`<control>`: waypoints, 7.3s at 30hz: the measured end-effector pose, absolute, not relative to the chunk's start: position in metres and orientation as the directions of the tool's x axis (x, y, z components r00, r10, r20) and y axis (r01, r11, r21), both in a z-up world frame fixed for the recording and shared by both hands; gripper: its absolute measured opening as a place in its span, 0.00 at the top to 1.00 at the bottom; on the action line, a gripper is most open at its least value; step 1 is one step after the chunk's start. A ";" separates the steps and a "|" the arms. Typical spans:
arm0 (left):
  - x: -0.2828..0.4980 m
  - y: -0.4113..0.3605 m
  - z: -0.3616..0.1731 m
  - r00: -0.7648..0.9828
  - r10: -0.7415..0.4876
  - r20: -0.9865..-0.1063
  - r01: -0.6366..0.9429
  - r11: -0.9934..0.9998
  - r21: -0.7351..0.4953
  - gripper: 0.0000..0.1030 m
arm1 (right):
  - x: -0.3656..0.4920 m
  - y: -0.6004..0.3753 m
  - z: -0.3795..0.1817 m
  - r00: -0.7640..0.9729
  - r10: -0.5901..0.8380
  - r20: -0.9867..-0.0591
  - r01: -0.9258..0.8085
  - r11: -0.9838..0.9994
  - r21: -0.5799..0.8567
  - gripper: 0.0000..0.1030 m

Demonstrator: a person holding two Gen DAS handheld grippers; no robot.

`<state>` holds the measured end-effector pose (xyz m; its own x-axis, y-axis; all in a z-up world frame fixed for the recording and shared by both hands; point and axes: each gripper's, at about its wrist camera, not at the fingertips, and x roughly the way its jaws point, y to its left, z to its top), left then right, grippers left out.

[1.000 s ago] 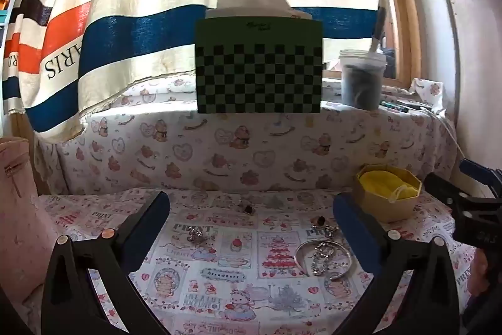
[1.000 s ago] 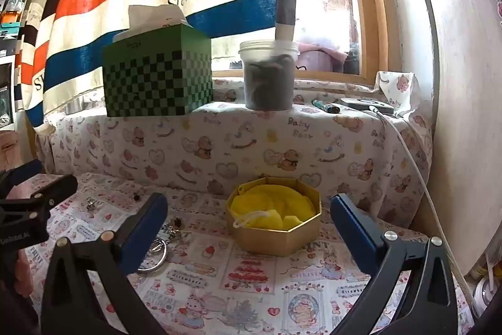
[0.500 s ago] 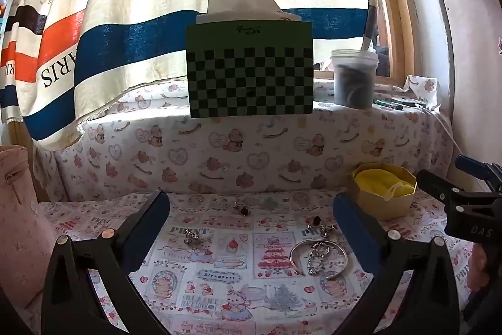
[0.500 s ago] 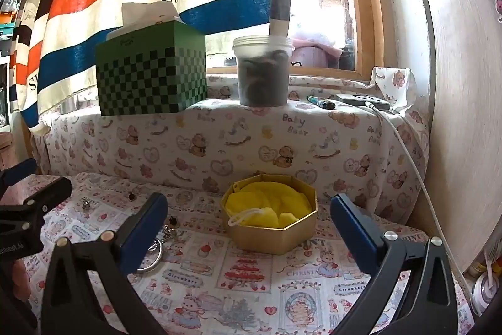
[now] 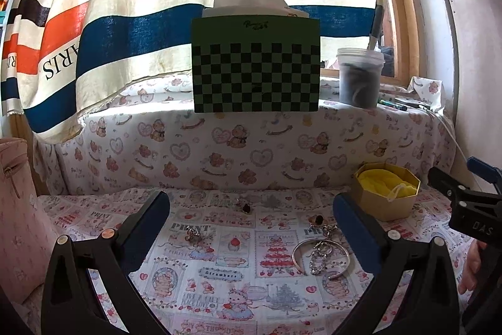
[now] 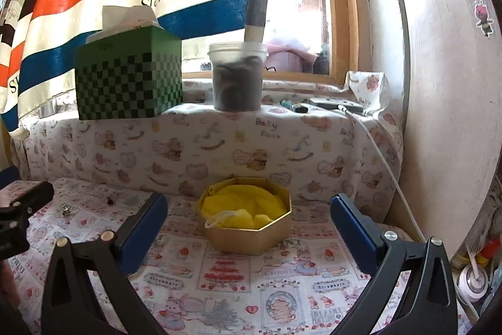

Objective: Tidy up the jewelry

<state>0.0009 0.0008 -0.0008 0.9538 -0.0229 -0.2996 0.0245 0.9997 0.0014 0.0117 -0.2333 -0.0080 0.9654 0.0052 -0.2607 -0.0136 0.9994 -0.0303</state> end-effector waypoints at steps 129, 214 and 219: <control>0.118 -0.066 -0.044 0.418 -0.179 -0.891 0.362 0.932 -0.017 0.34 | 0.035 -0.268 -0.011 0.913 -0.003 -0.408 0.056 0.991 0.120 0.00; 0.098 0.041 0.039 0.732 -0.266 -0.627 0.130 0.958 -0.254 0.34 | 0.085 -0.256 0.049 0.798 0.379 -0.468 -0.256 0.917 0.307 0.98; 0.125 0.006 0.040 0.641 -0.341 -0.688 0.148 0.934 -0.326 0.34 | 0.100 -0.288 0.041 0.805 0.384 -0.453 -0.211 0.898 0.386 0.98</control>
